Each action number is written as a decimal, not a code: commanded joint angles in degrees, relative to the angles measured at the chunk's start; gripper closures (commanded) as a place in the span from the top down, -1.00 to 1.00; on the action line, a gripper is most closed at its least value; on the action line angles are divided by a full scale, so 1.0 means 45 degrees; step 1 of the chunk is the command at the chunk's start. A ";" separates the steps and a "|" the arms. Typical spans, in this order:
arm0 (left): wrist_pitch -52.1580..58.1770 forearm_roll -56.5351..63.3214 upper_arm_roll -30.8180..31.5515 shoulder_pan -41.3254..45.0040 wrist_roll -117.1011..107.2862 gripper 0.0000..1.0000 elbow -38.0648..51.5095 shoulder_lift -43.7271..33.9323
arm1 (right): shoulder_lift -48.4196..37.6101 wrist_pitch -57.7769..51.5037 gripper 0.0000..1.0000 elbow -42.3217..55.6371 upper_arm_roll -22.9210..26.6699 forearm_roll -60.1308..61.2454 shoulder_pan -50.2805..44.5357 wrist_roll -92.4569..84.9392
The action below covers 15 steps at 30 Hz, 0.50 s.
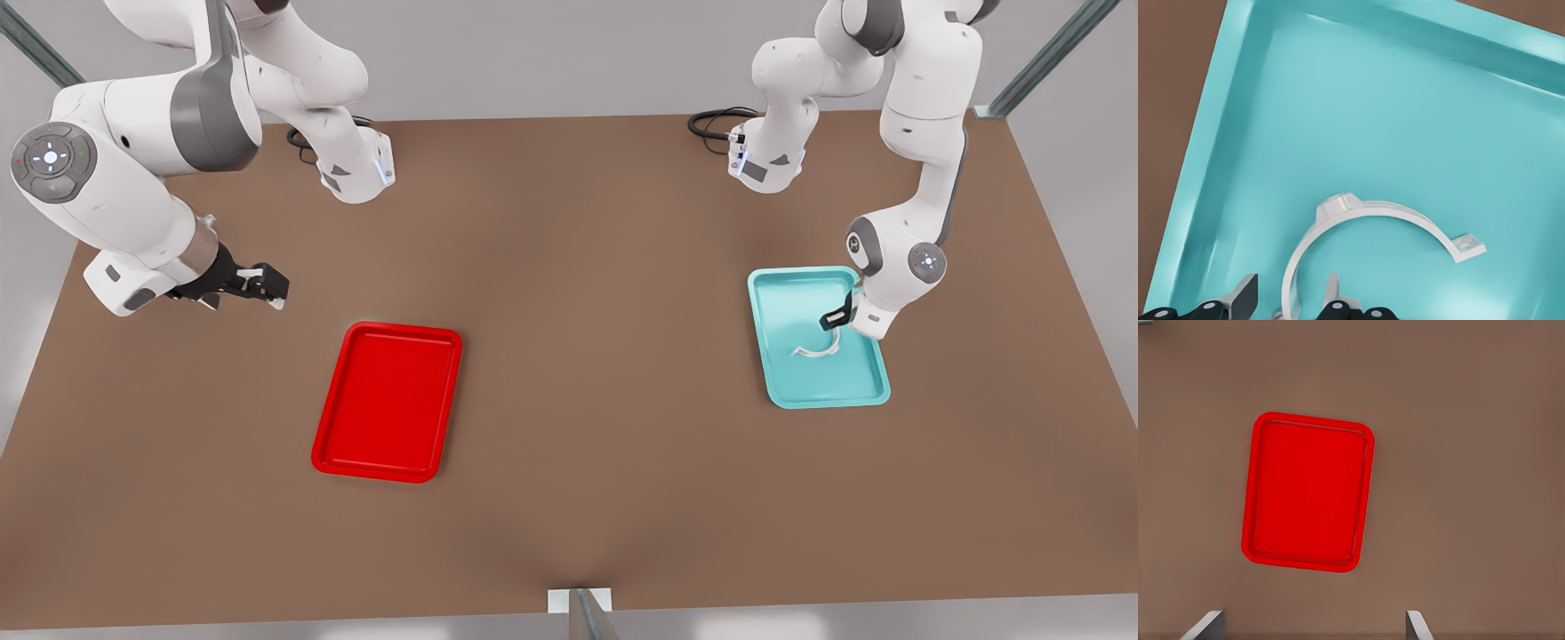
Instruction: Take the drainage pipe clamp from the left arm, pass it to the right arm, and place it in the plate on the right side
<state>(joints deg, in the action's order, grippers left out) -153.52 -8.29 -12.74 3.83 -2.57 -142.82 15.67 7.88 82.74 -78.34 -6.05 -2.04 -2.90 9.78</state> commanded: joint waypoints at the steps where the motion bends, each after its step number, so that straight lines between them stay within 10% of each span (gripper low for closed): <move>1: -0.0162 -0.0012 -0.0001 -0.0010 -0.0094 0.22 0.0020 0.0034 | -0.0014 -0.0067 1.00 0.0006 -0.0003 0.0005 0.0019 0.0014; 15: -0.0377 -0.0032 -0.0001 -0.0010 -0.0094 -0.41 0.0098 0.0249 | -0.0014 -0.0165 1.00 0.0006 -0.0003 0.0005 0.0039 -0.0083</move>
<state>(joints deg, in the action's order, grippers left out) -154.86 -8.42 -12.74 3.79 -2.73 -142.40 16.82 7.88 82.16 -78.34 -6.04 -2.04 -2.84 9.75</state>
